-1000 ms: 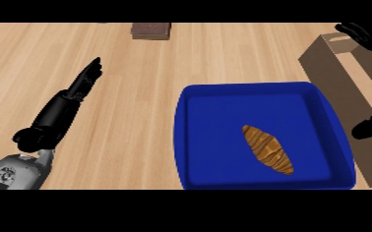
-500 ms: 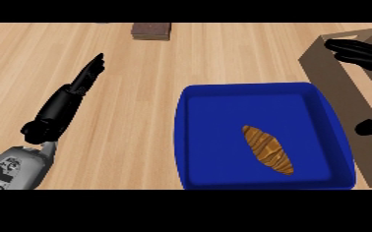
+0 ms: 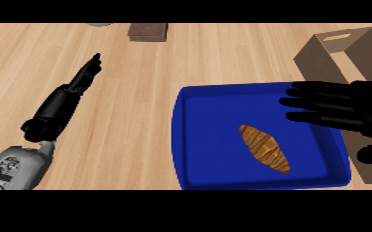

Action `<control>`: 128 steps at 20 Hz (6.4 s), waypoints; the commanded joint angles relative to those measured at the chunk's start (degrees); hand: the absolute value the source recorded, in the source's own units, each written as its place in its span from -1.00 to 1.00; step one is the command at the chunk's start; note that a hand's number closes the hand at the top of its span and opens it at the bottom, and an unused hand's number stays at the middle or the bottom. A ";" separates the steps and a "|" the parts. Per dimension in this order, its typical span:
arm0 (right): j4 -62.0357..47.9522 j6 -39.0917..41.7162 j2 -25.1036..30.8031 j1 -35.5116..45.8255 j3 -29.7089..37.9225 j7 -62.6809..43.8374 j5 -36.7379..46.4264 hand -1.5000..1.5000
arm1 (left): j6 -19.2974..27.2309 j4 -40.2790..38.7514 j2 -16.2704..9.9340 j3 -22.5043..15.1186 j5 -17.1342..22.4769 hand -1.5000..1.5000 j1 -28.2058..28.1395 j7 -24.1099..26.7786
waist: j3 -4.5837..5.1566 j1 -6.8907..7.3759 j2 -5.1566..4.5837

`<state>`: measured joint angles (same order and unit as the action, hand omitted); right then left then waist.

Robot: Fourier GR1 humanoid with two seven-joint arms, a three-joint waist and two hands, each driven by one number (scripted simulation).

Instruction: Pick the croissant from the tray and place it in the cardboard box

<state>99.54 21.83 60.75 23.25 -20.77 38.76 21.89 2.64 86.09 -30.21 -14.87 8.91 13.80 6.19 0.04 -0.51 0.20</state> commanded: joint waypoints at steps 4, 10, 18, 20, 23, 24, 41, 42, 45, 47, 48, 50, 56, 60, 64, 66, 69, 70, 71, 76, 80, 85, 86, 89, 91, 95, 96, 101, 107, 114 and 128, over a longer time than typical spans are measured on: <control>14.56 2.21 1.20 -8.20 -1.39 -11.26 8.32 -1.00 | -2.29 4.59 -0.94 2.53 0.64 0.00 -3.59 -1.09 | -0.03 0.02 0.17; 20.30 4.34 -2.60 -15.53 -2.87 -17.42 15.16 -1.00 | -3.03 4.12 1.29 3.31 -2.23 0.00 -3.18 -1.46 | -0.05 0.15 -0.06; 21.17 2.37 -8.27 -20.54 -5.21 -19.18 27.35 -1.00 | -4.73 0.88 4.28 5.40 -4.86 0.00 -2.24 0.51 | -0.06 0.13 -0.11; 15.17 7.23 -14.14 -11.87 -3.90 -19.44 25.52 -1.00 | -3.03 2.86 6.76 4.26 -7.01 0.00 0.08 -4.43 | -0.05 0.81 -0.24; 15.00 5.35 -17.28 -14.95 -5.14 -18.90 29.86 -1.00 | -6.51 2.73 5.90 6.95 -6.05 0.00 0.33 -4.29 | -0.05 0.55 -0.19; 16.59 6.17 -14.67 -17.11 -2.13 -16.68 29.80 -1.00 | -5.58 -0.43 8.01 6.60 -8.31 0.00 -1.58 1.03 | -0.04 0.33 -0.18; -1.40 0.82 -29.15 -12.85 -6.66 -11.30 46.27 -1.00 | -9.17 -2.75 12.88 10.04 -12.64 0.00 1.81 -0.64 | -0.05 0.65 -0.30; 3.56 5.03 -27.96 -14.27 -4.03 -11.20 44.97 -1.00 | -11.49 4.89 10.88 10.87 -11.44 0.00 -4.01 -3.15 | -0.05 0.72 -0.15; 7.70 4.79 -26.53 -20.07 -4.51 -11.67 47.30 -1.00 | -12.85 3.11 10.68 12.98 -10.89 0.00 -2.44 -3.03 | -0.04 0.33 -0.12; 1.08 2.83 -27.93 -16.61 -3.24 -10.12 49.68 -1.00 | -12.93 5.28 11.34 13.07 -11.32 0.00 -0.85 -6.59 | -0.05 0.53 -0.17; -2.19 -3.11 -31.20 -17.69 -5.80 -11.55 52.50 -1.00 | -11.71 4.15 12.42 12.03 -13.01 0.00 -3.11 -3.05 | -0.06 0.61 -0.20; -7.21 0.16 -34.36 -10.69 -4.43 -11.94 53.06 -1.00 | -10.51 5.32 13.78 11.50 -14.43 0.00 -3.50 -3.29 | -0.05 0.89 -0.23; -7.14 0.74 -36.71 -12.23 -3.86 -11.08 55.65 -1.00 | -11.52 3.77 15.74 10.95 -17.08 0.00 -4.98 0.38 | -0.04 0.69 -0.19; -15.15 -6.34 -35.67 -12.96 -2.88 -5.12 57.03 -1.00 | -13.95 5.81 15.14 13.20 -14.67 0.00 -2.22 -5.12 | -0.06 0.76 -0.22; -11.45 -8.93 -36.40 -14.00 -4.70 -1.06 56.84 1.00 | -14.92 3.39 14.21 15.03 -14.64 0.00 -0.78 -3.50 | -0.06 0.56 -0.20; -15.52 -13.79 -38.26 -12.38 -3.05 0.04 57.06 1.00 | -14.38 3.44 15.24 14.93 -15.10 0.00 -2.50 -2.74 | -0.06 0.70 -0.23; -11.93 -15.60 -38.95 -15.08 -3.65 0.18 57.89 1.00 | -14.46 2.06 15.90 14.11 -16.44 0.00 -0.11 -4.73 | -0.05 0.34 -0.21; -18.46 -17.86 -39.53 -9.50 -0.29 3.18 56.15 1.00 | -13.61 2.26 16.40 13.91 -17.34 0.00 -2.80 -0.68 | -0.06 0.75 -0.29; -14.36 -13.55 -39.42 -9.35 -0.42 3.61 55.25 1.00 | -15.49 4.01 15.20 15.68 -14.93 0.00 0.32 -6.17 | -0.05 0.62 -0.21; -13.74 -14.22 -43.65 -8.95 4.78 -1.27 52.08 1.00 | -15.72 6.39 15.16 14.91 -15.75 0.00 -5.49 -1.74 | -0.06 1.26 -0.20; -19.43 -10.43 -51.41 -7.22 19.30 -24.20 50.27 1.00 | -15.50 4.10 14.20 16.19 -15.64 0.00 -2.03 -2.22 | -0.07 0.55 -0.89; -23.35 -11.74 -58.24 5.86 26.31 -45.61 55.06 1.00 | -16.05 3.92 15.09 14.41 -16.19 0.00 -1.89 -2.04 | 0.03 3.13 -0.79; -24.11 -12.30 -57.82 9.38 26.29 -47.75 56.92 1.00 | -15.73 4.32 15.54 14.32 -16.13 0.00 -1.86 -2.70 | 0.01 2.99 -0.61; -26.61 -11.12 -58.58 18.55 26.20 -54.60 60.34 1.00 | -15.99 1.26 15.09 15.71 -15.71 0.00 1.05 -2.40 | 0.03 2.00 -0.60; -27.95 -10.20 -59.59 22.83 27.43 -58.04 60.17 1.00 | -15.39 3.36 15.63 15.21 -16.26 0.00 -2.24 -2.22 | 0.00 1.96 -0.35; -26.69 -18.67 -57.58 25.32 35.22 -65.21 59.97 1.00 | -14.47 3.92 17.14 13.62 -17.28 0.00 -1.63 -3.17 | -0.07 1.67 -0.39; -22.81 -16.62 -59.97 26.11 34.15 -70.12 61.24 1.00 | -16.66 1.40 13.62 17.17 -15.50 0.00 -1.25 -0.82 | 0.02 0.93 -0.09; -26.20 -21.24 -52.23 29.59 42.93 -72.66 59.31 1.00 | -14.55 3.55 16.93 14.00 -17.62 0.00 -1.48 -3.32 | -0.07 0.97 -0.41; -32.01 -22.90 -44.39 29.87 46.72 -71.52 56.31 1.00 | -15.48 4.34 16.64 15.40 -16.57 0.00 -1.02 -4.25 | -0.05 0.81 -0.26; -40.63 -16.70 -33.93 27.46 50.14 -66.71 53.51 1.00 | -16.47 4.99 15.99 16.35 -16.12 0.00 -2.22 -3.96 | -0.06 1.00 -0.27; -58.08 2.21 -21.86 19.89 55.74 -57.28 44.83 1.00 | -17.86 1.07 15.54 17.34 -16.15 0.00 0.13 -2.33 | -0.09 1.09 -0.52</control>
<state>47.69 22.04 35.99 44.43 34.14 -20.50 67.64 -13.77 87.79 -13.82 1.95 -7.87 13.30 3.82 -0.02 0.15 -0.14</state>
